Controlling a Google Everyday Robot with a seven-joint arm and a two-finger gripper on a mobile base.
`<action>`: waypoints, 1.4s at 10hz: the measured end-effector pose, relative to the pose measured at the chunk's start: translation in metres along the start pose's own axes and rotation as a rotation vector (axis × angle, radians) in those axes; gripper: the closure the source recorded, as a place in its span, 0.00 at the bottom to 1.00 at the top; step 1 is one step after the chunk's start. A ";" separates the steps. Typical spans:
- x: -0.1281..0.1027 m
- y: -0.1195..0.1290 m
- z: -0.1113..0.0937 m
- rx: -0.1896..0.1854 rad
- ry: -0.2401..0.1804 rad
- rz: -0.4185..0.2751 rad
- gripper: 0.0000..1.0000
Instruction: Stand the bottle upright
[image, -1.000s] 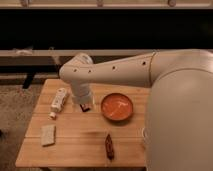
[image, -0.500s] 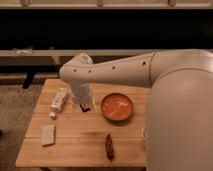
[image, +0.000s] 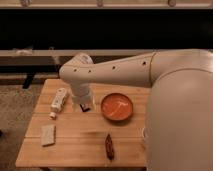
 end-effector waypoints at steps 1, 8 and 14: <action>-0.001 0.000 0.000 -0.002 0.000 -0.001 0.35; -0.042 0.084 0.021 0.029 0.004 -0.476 0.35; -0.079 0.168 0.052 0.091 -0.004 -1.034 0.35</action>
